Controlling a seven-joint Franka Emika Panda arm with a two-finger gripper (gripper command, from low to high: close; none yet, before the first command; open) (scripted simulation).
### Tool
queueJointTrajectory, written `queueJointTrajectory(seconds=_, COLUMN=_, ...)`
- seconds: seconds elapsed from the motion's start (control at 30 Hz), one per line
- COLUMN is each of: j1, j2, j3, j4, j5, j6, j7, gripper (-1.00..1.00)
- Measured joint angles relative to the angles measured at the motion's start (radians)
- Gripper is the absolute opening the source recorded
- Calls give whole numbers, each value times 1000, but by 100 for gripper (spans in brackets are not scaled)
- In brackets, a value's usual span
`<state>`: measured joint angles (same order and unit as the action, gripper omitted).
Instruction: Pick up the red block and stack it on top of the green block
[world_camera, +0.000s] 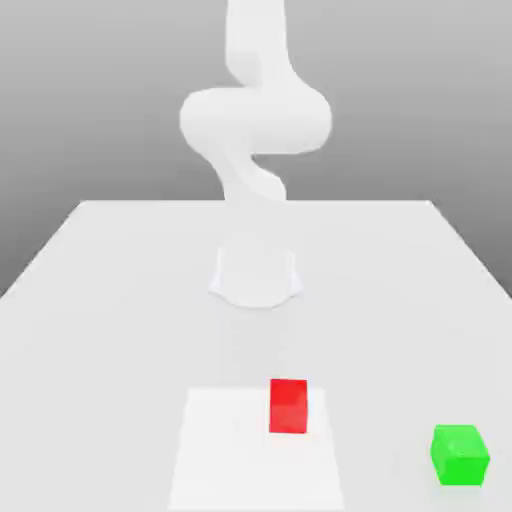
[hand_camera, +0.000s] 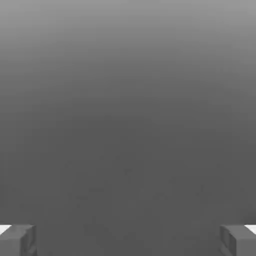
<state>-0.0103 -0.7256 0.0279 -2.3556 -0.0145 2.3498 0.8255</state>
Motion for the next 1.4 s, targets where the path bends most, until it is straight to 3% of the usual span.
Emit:
queueJointTrajectory(seconds=0.33, j1=-31, j2=359, j3=83, j4=-250, j5=-49, j6=230, j7=107, gripper=0)
queueJointTrajectory(seconds=0.57, j1=-12, j2=640, j3=103, j4=-442, j5=-2, j6=416, j7=128, gripper=0)
queueJointTrajectory(seconds=0.67, j1=-2, j2=741, j3=100, j4=-465, j5=4, j6=495, j7=135, gripper=0)
queueJointTrajectory(seconds=0.83, j1=26, j2=902, j3=54, j4=-447, j5=-68, j6=631, j7=189, gripper=0)
queueJointTrajectory(seconds=0.87, j1=41, j2=935, j3=37, j4=-443, j5=-80, j6=658, j7=197, gripper=-100)
queueJointTrajectory(seconds=1.1, j1=43, j2=942, j3=34, j4=-442, j5=-86, j6=665, j7=202, gripper=-100)
queueJointTrajectory(seconds=1.4, j1=20, j2=717, j3=91, j4=-448, j5=24, j6=447, j7=119, gripper=-100)
